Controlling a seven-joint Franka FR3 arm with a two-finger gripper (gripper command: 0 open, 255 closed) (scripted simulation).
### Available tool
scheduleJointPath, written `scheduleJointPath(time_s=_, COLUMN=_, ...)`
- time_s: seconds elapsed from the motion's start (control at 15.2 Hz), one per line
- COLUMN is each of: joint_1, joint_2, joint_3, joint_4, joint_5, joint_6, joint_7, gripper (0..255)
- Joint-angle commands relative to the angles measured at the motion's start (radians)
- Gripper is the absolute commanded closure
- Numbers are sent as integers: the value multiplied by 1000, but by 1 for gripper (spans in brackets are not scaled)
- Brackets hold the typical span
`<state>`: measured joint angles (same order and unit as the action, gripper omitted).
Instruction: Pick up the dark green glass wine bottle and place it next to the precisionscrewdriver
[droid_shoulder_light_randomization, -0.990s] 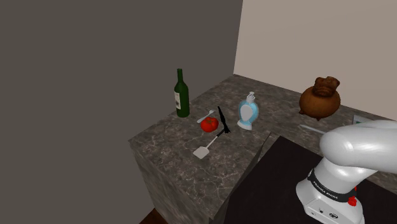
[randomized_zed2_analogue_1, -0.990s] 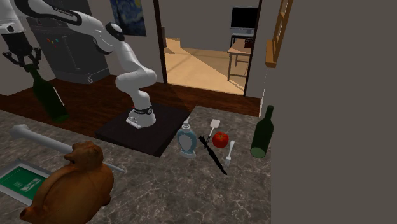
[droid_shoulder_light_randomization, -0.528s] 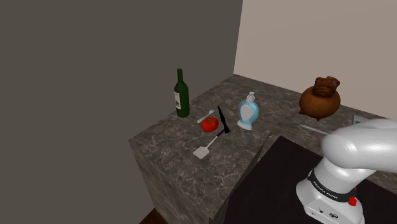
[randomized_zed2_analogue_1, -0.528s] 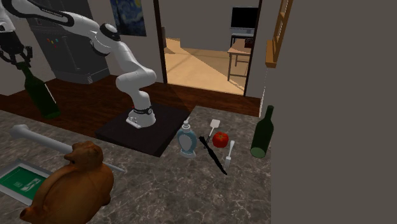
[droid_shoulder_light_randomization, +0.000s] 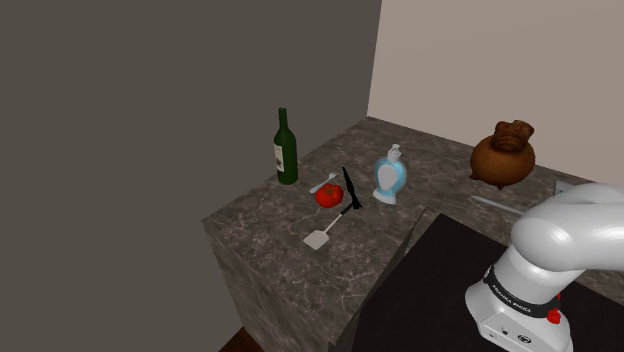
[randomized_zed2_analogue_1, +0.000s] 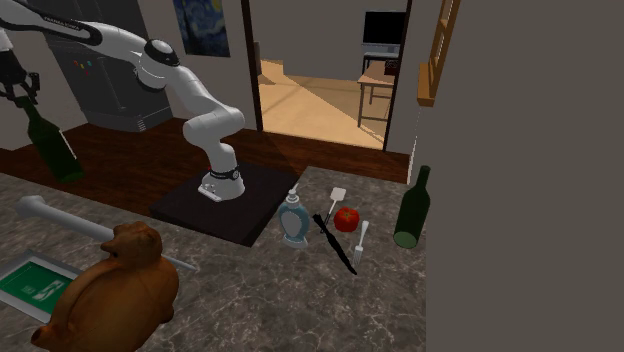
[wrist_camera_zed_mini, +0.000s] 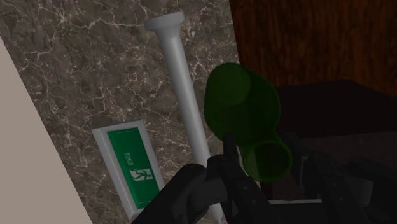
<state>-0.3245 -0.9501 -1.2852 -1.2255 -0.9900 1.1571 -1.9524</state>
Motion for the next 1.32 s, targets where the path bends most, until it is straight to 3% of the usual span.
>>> scheduleJointPath(time_s=0.0, joint_1=-19, joint_2=-16, joint_3=2, joint_4=-35, joint_5=-5, joint_6=19, joint_7=5, gripper=255)
scheduleJointPath(time_s=1.25, joint_1=-154, joint_2=-154, joint_3=-21, joint_4=-341, joint_5=-65, joint_6=191, joint_7=88, gripper=255)
